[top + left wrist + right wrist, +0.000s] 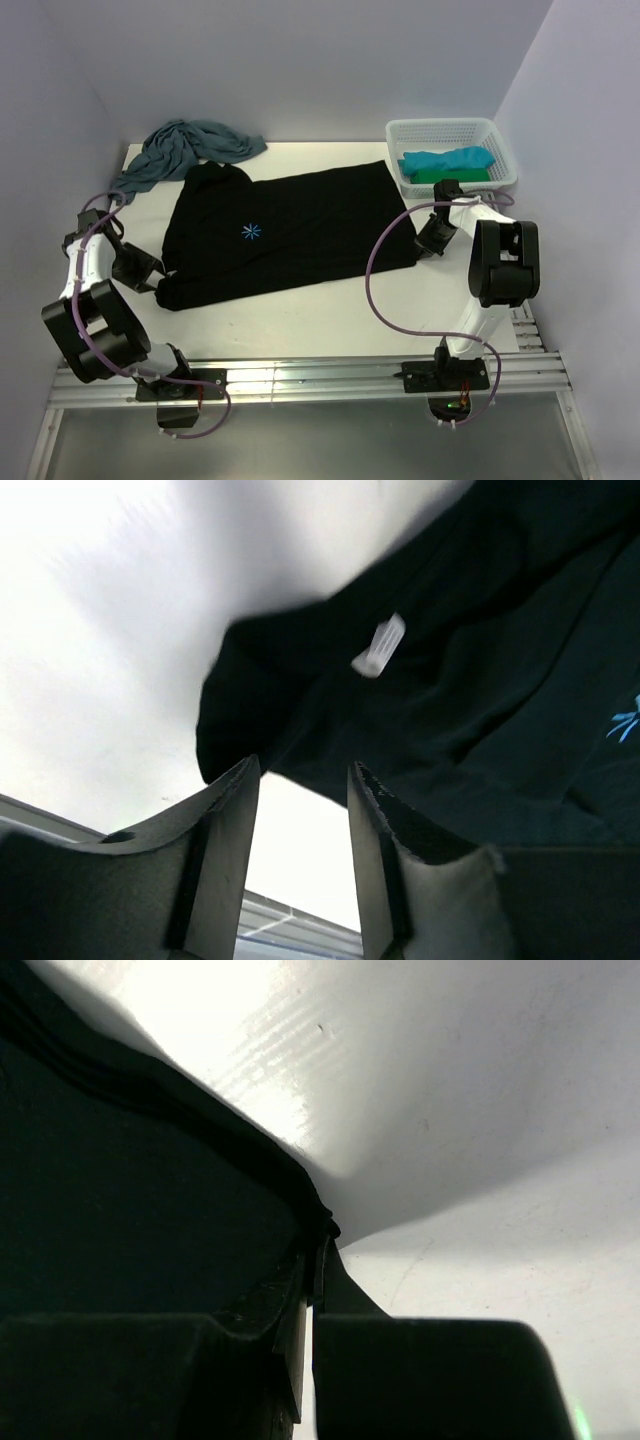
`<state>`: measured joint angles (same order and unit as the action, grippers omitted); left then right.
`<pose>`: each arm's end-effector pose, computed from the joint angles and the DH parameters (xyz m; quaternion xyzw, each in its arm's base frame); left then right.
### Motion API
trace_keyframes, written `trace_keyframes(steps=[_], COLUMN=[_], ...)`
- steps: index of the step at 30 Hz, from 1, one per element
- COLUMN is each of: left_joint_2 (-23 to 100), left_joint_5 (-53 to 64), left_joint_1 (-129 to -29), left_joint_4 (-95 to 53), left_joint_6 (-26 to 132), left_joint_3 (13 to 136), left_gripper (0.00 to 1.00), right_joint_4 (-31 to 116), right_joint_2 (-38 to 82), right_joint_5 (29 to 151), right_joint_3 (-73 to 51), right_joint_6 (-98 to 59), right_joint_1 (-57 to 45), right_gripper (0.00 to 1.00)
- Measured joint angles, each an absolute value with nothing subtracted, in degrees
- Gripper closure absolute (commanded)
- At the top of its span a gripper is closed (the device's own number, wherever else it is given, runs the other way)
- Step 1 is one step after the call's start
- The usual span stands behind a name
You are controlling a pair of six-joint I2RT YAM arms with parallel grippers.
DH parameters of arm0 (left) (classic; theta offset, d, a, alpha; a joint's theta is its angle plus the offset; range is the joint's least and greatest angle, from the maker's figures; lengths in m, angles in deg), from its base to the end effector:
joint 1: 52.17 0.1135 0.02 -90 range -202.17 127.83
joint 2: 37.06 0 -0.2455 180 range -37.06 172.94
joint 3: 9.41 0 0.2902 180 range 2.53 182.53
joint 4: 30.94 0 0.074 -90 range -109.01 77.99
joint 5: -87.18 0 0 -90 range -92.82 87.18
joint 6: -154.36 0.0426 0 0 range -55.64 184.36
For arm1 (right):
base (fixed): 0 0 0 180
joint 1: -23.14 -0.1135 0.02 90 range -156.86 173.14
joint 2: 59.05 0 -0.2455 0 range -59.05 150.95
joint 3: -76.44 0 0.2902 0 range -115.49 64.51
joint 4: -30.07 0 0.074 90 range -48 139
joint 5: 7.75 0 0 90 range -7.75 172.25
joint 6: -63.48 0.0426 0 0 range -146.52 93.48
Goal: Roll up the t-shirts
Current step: Fold the tshirt
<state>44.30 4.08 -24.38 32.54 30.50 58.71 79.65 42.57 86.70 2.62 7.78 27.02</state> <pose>0.2610 0.1318 0.1766 -0.5021 0.8550 -0.0658 0.1121 0.3510 -0.0205 0.1050 0.3208 0.9400 0.0661 0.0959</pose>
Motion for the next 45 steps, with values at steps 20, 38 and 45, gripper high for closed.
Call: trace_keyframes(steps=[20, 38, 45], left_joint_2=[34.7, 33.4, 37.9], left_joint_5=[7.7, 3.1, 0.8], left_joint_1=[-24.5, -24.5, -25.4], left_joint_4=[31.6, 28.4, 28.2], left_joint_6=[26.9, 21.1, 19.4], left_joint_3=[45.7, 44.5, 44.5], left_gripper=[0.43, 0.51, 0.52], right_joint_4=[80.4, 80.1, 80.0], right_joint_2=[46.1, 47.1, 47.2], right_joint_5=[89.3, 91.4, 91.7], right_joint_3=[-1.4, -2.4, -2.4], right_joint_6=[10.0, 10.3, 10.8], right_joint_1=[26.9, 26.9, 26.9], right_gripper=[1.00, 1.00, 1.00])
